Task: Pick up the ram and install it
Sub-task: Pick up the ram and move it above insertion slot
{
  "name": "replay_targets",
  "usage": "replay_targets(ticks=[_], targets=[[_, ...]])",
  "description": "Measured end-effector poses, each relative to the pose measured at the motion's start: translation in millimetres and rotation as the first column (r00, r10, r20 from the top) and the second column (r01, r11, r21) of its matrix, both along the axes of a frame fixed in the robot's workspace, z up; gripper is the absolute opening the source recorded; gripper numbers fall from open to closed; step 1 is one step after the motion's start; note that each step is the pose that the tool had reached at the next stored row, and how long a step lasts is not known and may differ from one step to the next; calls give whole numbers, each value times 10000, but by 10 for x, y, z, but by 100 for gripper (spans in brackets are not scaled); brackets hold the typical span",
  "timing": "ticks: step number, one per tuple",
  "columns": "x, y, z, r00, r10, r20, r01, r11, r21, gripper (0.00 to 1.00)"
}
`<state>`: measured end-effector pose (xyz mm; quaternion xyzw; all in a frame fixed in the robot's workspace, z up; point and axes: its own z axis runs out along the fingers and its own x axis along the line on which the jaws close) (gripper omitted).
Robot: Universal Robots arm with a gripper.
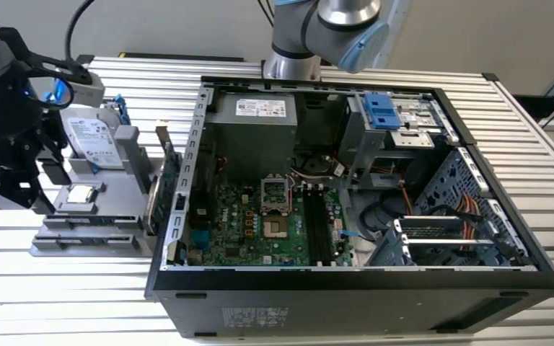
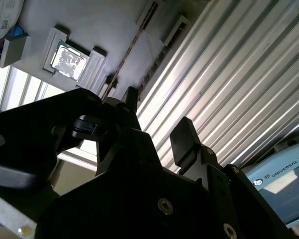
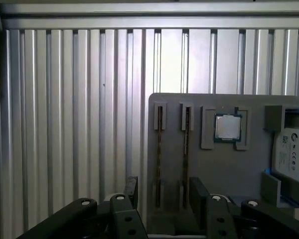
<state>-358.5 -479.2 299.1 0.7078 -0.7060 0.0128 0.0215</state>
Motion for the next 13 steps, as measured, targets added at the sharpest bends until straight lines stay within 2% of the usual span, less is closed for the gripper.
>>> replay_targets(ticks=[13], targets=[[0,0,-30,10000,0,0,0,10000,0,100]])
